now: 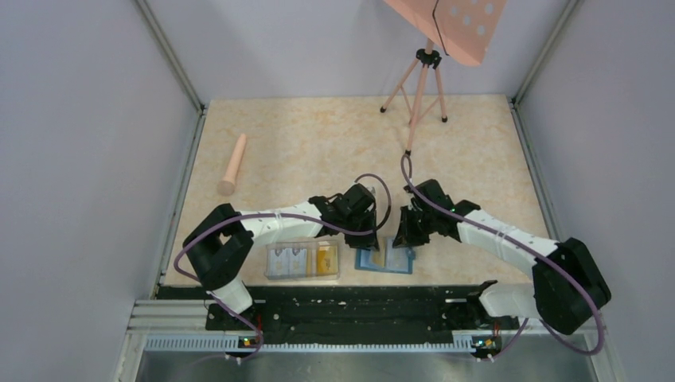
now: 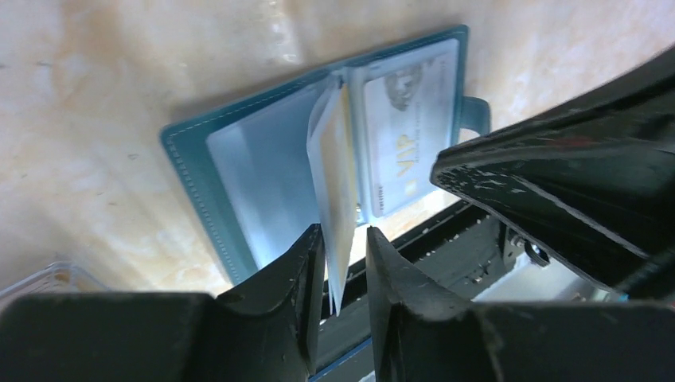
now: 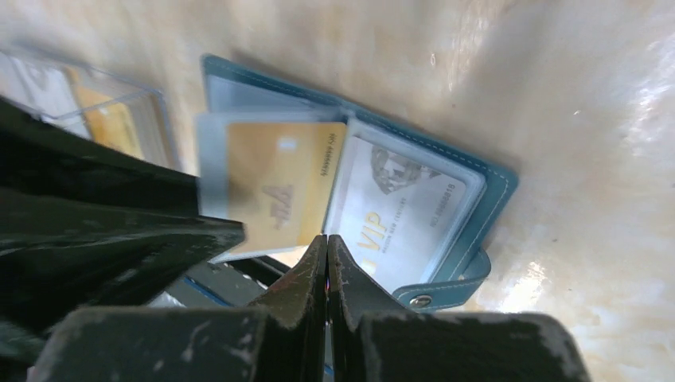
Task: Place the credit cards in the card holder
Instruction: Insert the credit card into the card holder.
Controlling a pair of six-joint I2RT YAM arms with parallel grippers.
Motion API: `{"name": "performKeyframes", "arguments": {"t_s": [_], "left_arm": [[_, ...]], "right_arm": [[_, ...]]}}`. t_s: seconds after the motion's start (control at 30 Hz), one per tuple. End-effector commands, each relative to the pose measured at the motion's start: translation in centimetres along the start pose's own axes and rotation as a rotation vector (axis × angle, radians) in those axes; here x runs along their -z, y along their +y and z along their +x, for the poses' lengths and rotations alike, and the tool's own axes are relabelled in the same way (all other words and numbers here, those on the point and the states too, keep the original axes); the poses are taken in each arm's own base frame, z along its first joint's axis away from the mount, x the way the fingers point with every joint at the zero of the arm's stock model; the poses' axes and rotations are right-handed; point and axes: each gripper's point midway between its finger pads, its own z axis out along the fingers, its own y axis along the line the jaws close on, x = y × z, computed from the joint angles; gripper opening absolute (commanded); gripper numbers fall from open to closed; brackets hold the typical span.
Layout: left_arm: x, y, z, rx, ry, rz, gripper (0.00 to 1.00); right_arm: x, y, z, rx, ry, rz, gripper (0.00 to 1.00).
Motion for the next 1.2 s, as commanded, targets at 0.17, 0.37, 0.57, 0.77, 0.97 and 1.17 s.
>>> {"name": "performKeyframes", "arguments": {"t_s": [0.17, 0.37, 0.57, 0.77, 0.97, 1.17], "left_arm": [[-0.8, -4.7, -0.7, -0.035, 0.012, 0.162, 0.36], [-1.7, -6.6, -0.2, -0.046, 0.045, 0.225, 0.38], [-2.6, -7.7, 0.3, -0.057, 0.072, 0.244, 0.45], [-3.6, -7.9, 1.2, -0.044, 0.111, 0.256, 0.48], [-3.5, -9.3, 1.2, -0.033, 0.115, 0.337, 0.49], [-3.3, -10.2, 1.4, -0.032, 0.131, 0.386, 0.49]], "right_arm": [[5.4, 1.2, -3.5, 0.017, -0.222, 0.044, 0.00], [6.1, 0.0, -3.3, -0.003, -0.230, 0.081, 0.00], [6.5, -0.4, -3.3, -0.011, -0.238, 0.080, 0.00], [6.5, -0.7, -3.0, -0.013, -0.229, 0.083, 0.00], [6.2, -1.2, -2.5, -0.018, -0.215, 0.086, 0.00], [5.7, -1.5, -1.8, -0.017, -0.182, 0.087, 0.00]]}}
